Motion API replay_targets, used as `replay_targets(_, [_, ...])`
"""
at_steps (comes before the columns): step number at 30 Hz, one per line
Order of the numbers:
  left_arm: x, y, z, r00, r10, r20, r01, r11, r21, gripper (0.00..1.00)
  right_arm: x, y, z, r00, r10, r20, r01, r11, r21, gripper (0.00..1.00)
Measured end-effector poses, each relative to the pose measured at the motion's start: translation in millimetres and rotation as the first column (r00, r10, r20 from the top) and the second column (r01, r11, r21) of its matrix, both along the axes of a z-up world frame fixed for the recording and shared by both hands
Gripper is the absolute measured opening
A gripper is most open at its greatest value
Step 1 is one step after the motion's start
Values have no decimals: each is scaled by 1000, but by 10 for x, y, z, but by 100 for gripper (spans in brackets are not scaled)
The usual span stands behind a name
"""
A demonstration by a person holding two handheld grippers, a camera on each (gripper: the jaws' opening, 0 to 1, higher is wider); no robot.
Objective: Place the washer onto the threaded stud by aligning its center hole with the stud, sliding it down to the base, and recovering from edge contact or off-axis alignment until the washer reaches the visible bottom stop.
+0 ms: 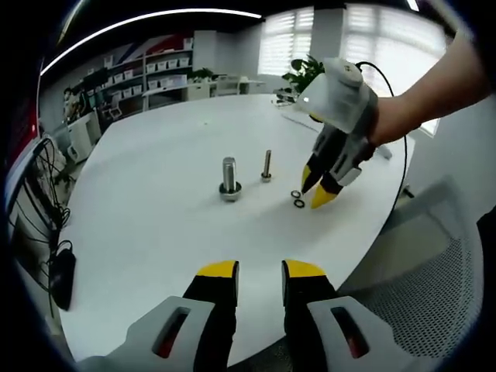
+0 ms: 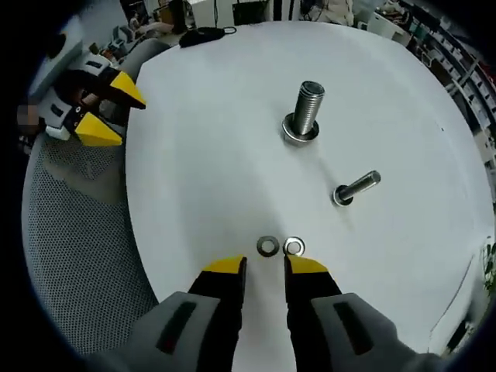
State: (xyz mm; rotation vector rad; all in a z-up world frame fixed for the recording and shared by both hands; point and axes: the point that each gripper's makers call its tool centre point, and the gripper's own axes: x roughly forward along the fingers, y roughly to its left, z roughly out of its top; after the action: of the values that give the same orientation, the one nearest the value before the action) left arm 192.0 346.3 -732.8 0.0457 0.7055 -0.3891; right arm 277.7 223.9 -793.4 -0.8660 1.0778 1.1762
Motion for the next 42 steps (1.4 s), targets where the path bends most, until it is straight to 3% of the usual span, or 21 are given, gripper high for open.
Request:
replay_targets(11, [3,12,-1,1000,5,-2,-5,1000,1,20,11,75,-59,1000,10,2,-10,1000,-9,22])
replay_targets(14, [1,13,4,1000,5,-3,-5,1000,3,20,7,81,-60,997,78,27,-77,997,-28,22])
replay_targets(20, [7,19,9,1000,8,0,-8,1000,0,20,-3,93,-59,996,83,18,-83,996,-39,21])
replay_targets(42, [7,32,-6,1000,14,-6,-14,1000,6,20,21,138,-88,981,192,-9,-190,965,-178,15])
